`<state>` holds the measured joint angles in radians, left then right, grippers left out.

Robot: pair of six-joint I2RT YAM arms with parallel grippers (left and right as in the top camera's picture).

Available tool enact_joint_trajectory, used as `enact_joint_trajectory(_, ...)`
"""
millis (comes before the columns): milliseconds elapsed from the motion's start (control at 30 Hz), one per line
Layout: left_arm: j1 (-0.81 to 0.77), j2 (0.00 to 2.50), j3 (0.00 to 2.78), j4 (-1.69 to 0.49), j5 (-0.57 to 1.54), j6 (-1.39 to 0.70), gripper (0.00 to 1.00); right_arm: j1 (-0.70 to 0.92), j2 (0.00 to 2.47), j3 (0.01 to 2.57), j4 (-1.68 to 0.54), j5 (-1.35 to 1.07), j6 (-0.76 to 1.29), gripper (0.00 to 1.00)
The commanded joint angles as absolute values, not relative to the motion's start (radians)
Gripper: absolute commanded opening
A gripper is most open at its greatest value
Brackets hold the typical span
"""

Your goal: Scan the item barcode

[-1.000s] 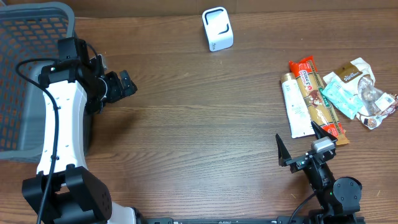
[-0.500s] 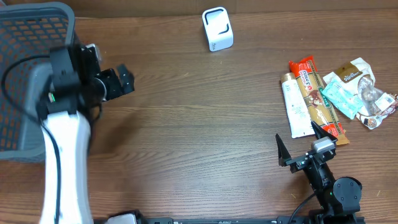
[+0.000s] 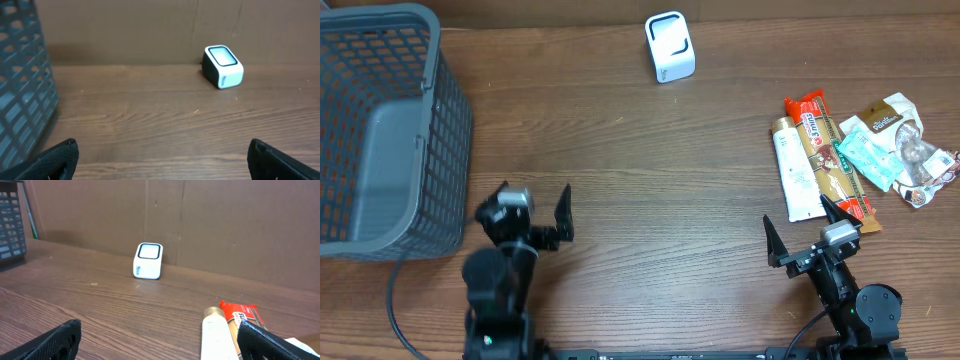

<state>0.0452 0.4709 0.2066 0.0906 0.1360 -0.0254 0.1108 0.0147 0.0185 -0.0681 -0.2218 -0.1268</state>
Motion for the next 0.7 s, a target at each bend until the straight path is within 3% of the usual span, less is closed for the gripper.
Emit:
enact_joint_trajectory(0,0.037,0.314,0.065,0.12,0.096,0.005,1.0,0.109,0.003,0.008,-0.062,-0.224,-0.121,1.0)
enact_joint_trajectory(333,0.017,0.113,0.005,-0.078,0.062,0.03,1.0,0.109,0.003,0.008,-0.062,-0.225,-0.121,1.0)
enact_joint_trajectory(667,0.011,0.004,0.005,-0.073,0.063,0.03,1.0,0.109,0.003,0.008,-0.062,-0.224,-0.121,1.0)
